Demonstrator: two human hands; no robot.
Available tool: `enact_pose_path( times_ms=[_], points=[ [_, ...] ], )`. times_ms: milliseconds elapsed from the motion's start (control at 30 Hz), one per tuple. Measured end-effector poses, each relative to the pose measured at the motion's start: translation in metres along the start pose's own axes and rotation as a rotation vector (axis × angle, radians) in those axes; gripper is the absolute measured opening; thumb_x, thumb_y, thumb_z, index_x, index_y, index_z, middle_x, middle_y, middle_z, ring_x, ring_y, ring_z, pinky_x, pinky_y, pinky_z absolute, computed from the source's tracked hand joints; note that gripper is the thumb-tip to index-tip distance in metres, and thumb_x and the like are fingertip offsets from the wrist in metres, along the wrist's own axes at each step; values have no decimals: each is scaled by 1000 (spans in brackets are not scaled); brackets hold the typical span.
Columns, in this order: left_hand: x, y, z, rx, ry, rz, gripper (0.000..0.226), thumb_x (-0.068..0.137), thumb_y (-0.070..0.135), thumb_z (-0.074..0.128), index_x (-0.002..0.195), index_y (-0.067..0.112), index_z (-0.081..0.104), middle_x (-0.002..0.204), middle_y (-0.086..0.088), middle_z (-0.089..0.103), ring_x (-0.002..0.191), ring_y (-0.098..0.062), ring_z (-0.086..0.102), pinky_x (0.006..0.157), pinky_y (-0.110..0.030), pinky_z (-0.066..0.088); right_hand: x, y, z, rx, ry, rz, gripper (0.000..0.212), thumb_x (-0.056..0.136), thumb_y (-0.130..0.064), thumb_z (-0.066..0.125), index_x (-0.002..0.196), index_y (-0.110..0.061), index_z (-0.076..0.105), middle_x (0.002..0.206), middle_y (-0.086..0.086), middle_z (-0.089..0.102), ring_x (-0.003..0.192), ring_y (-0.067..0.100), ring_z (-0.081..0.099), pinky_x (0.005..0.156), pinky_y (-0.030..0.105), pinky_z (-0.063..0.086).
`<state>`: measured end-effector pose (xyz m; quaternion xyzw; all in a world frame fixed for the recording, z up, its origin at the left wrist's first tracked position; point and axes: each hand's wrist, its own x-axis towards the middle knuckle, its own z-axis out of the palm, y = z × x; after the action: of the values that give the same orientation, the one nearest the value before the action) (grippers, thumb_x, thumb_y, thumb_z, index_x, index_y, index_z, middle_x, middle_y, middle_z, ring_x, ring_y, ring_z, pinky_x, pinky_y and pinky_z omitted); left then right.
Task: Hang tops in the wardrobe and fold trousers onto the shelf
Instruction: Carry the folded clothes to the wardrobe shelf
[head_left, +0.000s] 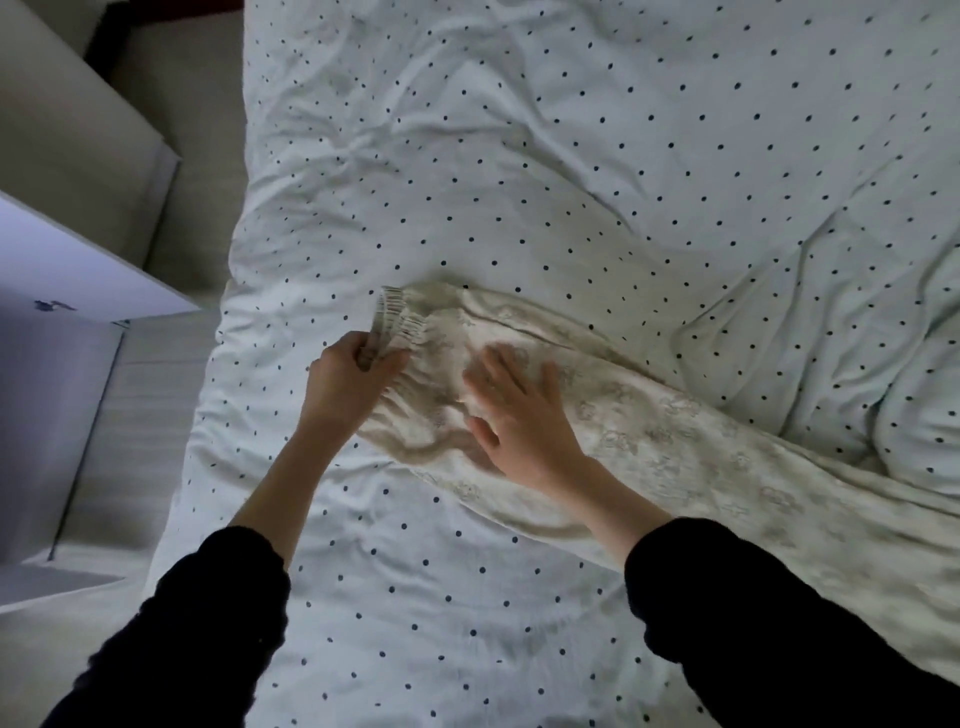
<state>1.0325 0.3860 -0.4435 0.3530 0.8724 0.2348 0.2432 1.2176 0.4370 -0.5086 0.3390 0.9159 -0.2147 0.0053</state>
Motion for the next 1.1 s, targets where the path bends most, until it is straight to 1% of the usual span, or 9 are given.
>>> enact_pose_path(
  times_ms=[167, 333, 400, 467, 567, 733, 867, 1000, 1100],
  points=[
    [-68, 61, 27, 268, 64, 298, 32, 90, 38, 58, 108, 11, 58, 93, -5, 64, 76, -32, 59, 62, -31, 40, -61, 21, -34, 718, 203, 409, 41, 104, -31, 29, 140, -16, 41, 147, 0, 40, 138, 14, 34, 112, 28, 26],
    [-117, 94, 102, 392, -370, 467, 50, 95, 41, 45, 140, 20, 35, 138, -2, 44, 113, -26, 56, 87, -43, 50, -105, 54, -64, 1670, 136, 891, 47, 102, -44, 23, 130, -13, 45, 119, 5, 54, 110, 25, 55, 95, 46, 46],
    [-116, 93, 118, 359, -492, 467, 49, 98, 38, 41, 144, 26, 31, 147, 4, 36, 127, -20, 46, 97, -43, 45, -109, 63, -68, 1686, 104, 885, 51, 102, -46, 24, 132, -11, 45, 116, 4, 52, 111, 25, 53, 96, 47, 44],
    [-109, 85, 116, 323, -347, 488, 39, 98, 26, 44, 137, 22, 44, 140, 2, 45, 123, -20, 47, 97, -36, 42, -105, 68, -61, 1613, 123, 858, 45, 102, -42, 28, 129, -12, 47, 118, 0, 52, 113, 22, 52, 100, 44, 42],
    [-91, 57, 103, 334, -144, 333, 40, 94, 21, 52, 133, 13, 46, 130, -10, 49, 117, -28, 47, 95, -40, 41, -102, 66, -40, 1103, 131, 796, 40, 103, -32, 32, 139, -16, 42, 146, 2, 39, 133, 17, 39, 111, 32, 28],
    [-70, 38, 103, 117, -234, -49, 70, 83, 42, 67, 134, 4, 37, 128, -14, 48, 118, -31, 47, 98, -40, 40, -117, 46, 2, 515, 121, 351, 47, 100, -19, 40, 147, -21, 31, 160, -3, 3, 147, 17, 0, 114, 26, 10],
    [-65, 56, 109, 160, -276, -24, 46, 86, 30, 65, 118, 2, 47, 112, -16, 60, 104, -36, 56, 82, -39, 45, -114, 50, 5, 683, -20, 374, 48, 102, -25, 36, 149, -22, 26, 159, -7, 2, 146, 13, 1, 118, 35, 19],
    [-95, 90, 105, 253, -264, 184, 29, 93, 29, 54, 104, 4, 45, 84, -10, 57, 78, -34, 56, 65, -36, 41, -122, 62, -27, 1224, -13, 581, 40, 104, -35, 28, 136, -21, 46, 127, -15, 52, 121, 6, 49, 90, 18, 39],
    [-124, 121, 113, 320, -281, 325, 29, 96, 27, 49, 119, 11, 47, 92, -4, 58, 82, -26, 57, 70, -35, 44, -141, 85, -41, 1532, -10, 738, 49, 103, -41, 21, 138, -14, 43, 119, -11, 58, 116, 9, 51, 107, 29, 30]
  ],
)
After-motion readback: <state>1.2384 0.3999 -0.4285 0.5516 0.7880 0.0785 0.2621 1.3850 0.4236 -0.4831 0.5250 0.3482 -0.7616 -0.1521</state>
